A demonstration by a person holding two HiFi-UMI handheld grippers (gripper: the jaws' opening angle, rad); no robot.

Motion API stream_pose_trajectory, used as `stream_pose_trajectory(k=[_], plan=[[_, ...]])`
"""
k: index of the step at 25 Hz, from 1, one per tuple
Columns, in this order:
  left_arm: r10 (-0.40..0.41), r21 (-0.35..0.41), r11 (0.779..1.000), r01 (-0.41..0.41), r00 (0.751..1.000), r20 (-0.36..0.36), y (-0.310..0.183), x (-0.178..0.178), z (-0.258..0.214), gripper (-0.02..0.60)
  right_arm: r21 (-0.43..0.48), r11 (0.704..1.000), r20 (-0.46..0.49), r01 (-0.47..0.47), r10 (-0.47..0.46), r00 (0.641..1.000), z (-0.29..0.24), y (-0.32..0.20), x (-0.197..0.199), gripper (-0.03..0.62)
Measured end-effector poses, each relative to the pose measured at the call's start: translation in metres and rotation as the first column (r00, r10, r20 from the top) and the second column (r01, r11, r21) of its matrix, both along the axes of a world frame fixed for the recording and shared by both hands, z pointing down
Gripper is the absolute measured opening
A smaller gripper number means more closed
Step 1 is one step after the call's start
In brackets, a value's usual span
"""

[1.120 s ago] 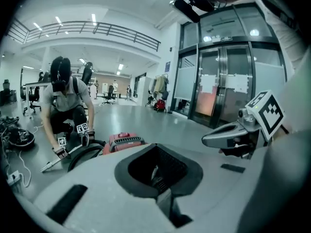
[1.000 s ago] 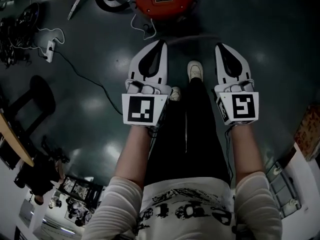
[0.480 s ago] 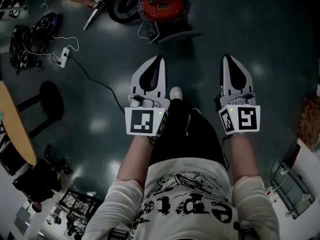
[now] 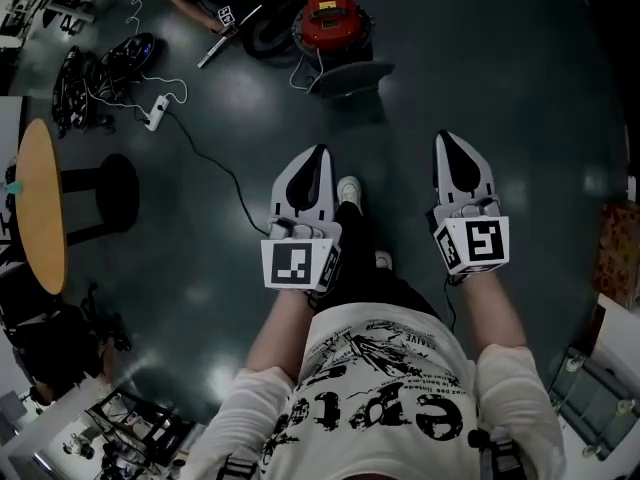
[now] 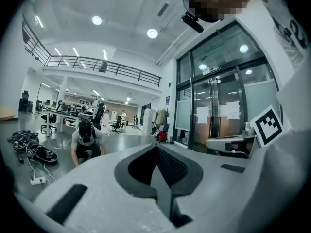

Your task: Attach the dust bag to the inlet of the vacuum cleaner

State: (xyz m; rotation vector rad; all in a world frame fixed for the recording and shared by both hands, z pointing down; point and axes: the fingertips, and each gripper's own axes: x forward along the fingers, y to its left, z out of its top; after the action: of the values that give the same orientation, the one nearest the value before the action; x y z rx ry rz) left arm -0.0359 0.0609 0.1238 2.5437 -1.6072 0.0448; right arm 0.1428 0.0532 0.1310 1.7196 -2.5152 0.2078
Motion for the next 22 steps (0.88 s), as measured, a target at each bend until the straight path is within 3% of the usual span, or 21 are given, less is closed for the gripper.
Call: stream_pose_trajectory(k=[2, 5, 12, 22], plan=[[-0.014, -0.002, 1.0, 0.014, 1.0, -0.011, 0.038, 0.004, -0.019, 0.0, 0.023, 1.0, 0.003, 0.017, -0.017, 1.0, -0.022, 0.036, 0.002, 0.002], [-0.022, -0.001, 1.0, 0.022, 1.0, -0.016, 0.062, 0.017, -0.016, 0.0, 0.051, 0.999, 0.03, 0.014, -0.015, 0.999, -0.014, 0.057, 0.011, 0.002], [-0.026, 0.021, 0.999, 0.025, 0.999, 0.03, 0.135, 0.014, -0.007, 0.0, 0.005, 1.0, 0.132, 0.0, 0.0, 0.991, -0.005, 0.138, 0.01, 0.002], [0.051, -0.013, 0.999, -0.051, 0.999, 0.012, 0.273, -0.009, -0.009, 0.0, -0.003, 0.999, 0.107, -0.044, 0.045, 0.993, -0.009, 0.281, -0.032, 0.002]])
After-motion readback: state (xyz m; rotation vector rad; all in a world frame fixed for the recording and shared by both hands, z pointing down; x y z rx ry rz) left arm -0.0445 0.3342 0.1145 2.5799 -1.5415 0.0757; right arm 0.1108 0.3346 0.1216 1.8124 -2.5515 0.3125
